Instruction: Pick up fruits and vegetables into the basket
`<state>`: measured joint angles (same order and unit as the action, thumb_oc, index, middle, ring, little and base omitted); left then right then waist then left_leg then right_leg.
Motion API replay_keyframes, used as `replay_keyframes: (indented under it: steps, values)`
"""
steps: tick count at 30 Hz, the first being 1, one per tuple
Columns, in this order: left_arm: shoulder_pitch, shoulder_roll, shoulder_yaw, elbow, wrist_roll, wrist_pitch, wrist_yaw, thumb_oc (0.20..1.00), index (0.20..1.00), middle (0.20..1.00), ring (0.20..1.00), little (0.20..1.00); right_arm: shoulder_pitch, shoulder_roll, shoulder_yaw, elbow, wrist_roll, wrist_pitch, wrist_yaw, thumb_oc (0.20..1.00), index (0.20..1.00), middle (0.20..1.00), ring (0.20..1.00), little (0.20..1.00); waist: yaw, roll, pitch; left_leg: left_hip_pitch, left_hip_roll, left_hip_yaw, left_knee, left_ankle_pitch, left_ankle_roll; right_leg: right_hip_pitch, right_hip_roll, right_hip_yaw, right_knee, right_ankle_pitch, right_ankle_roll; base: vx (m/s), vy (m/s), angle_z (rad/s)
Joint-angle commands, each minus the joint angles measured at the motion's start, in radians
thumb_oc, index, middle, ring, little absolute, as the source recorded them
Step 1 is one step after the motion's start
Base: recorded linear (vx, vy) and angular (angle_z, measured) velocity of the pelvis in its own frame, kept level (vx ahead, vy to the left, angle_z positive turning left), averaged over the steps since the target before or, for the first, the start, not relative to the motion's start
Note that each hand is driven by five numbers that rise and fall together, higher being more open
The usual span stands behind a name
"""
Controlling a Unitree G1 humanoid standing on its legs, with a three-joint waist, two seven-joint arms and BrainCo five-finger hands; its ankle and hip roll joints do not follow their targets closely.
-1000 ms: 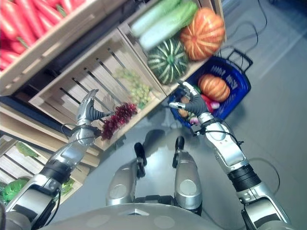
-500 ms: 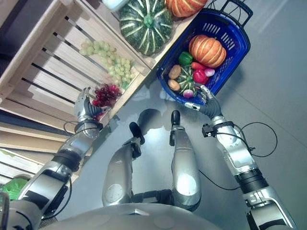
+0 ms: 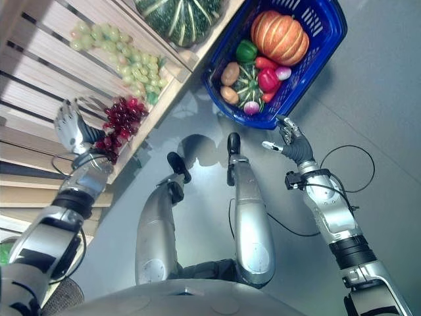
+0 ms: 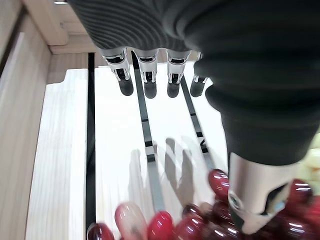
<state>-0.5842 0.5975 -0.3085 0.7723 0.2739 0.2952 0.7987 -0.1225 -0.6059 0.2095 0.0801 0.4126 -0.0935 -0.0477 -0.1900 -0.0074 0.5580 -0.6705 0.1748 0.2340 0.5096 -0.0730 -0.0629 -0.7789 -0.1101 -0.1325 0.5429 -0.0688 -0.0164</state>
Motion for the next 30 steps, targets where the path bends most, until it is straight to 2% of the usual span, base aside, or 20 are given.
replay_keyframes:
  steps: [1, 9, 19, 22, 26, 30]
  values:
    - [0.016, 0.068, 0.042, 0.045, 0.004, 0.002, 0.021, 1.000, 1.000, 1.000, 1.000, 1.000, 0.032, 0.007, -0.008, -0.034, 0.030, -0.063, -0.005, 1.000, 1.000, 1.000, 1.000, 1.000, -0.004, -0.036, -0.038, -0.048, -0.002, -0.011, 0.020, 0.004, -0.020, -0.018, 0.025, 0.019, 0.069, -0.055, 0.071, 0.00, 0.000, 0.00]
    - [-0.071, 0.051, 0.046, 0.101, -0.170, -0.075, -0.055, 1.000, 1.000, 1.000, 1.000, 1.000, -0.011, 0.019, 0.020, -0.009, 0.047, -0.057, -0.018, 1.000, 1.000, 1.000, 1.000, 1.000, -0.007, -0.044, -0.038, -0.111, 0.000, -0.030, 0.048, -0.009, -0.017, -0.078, 0.033, 0.022, 0.096, -0.064, 0.065, 0.00, 0.000, 0.00]
    - [-0.081, -0.063, 0.054, 0.109, -0.427, -0.164, -0.165, 1.000, 1.000, 1.000, 1.000, 1.000, -0.041, 0.065, 0.058, -0.008, 0.053, -0.034, -0.038, 1.000, 1.000, 1.000, 1.000, 1.000, -0.006, -0.054, -0.038, -0.122, -0.011, -0.045, 0.043, -0.014, -0.016, -0.082, 0.036, 0.017, 0.078, -0.056, 0.068, 0.01, -0.041, 0.00]
    - [-0.058, -0.106, 0.046, 0.090, -0.415, -0.189, -0.180, 1.000, 1.000, 1.000, 1.000, 1.000, -0.042, 0.076, 0.062, -0.012, 0.050, -0.031, -0.038, 1.000, 1.000, 1.000, 1.000, 1.000, -0.003, -0.055, -0.038, -0.122, -0.012, -0.047, 0.043, -0.015, -0.017, -0.079, 0.034, 0.014, 0.072, -0.053, 0.070, 0.00, -0.043, 0.03]
    - [-0.029, -0.138, 0.024, 0.047, -0.367, -0.174, -0.150, 1.000, 1.000, 1.000, 1.000, 1.000, -0.041, 0.081, 0.062, -0.021, 0.044, -0.028, -0.043, 1.000, 1.000, 1.000, 1.000, 1.000, 0.003, -0.056, -0.038, -0.123, -0.014, -0.048, 0.037, -0.013, -0.017, -0.077, 0.036, 0.010, 0.063, -0.047, 0.071, 0.00, -0.011, 0.01]
    - [-0.033, -0.131, 0.011, 0.043, -0.353, -0.114, -0.130, 1.000, 1.000, 1.000, 1.000, 1.000, -0.047, 0.079, 0.062, -0.012, 0.060, -0.030, -0.045, 1.000, 1.000, 1.000, 1.000, 1.000, 0.002, -0.065, -0.038, -0.129, -0.010, -0.046, 0.039, -0.014, -0.020, -0.082, 0.038, 0.008, 0.060, -0.044, 0.073, 0.00, 0.000, 0.00]
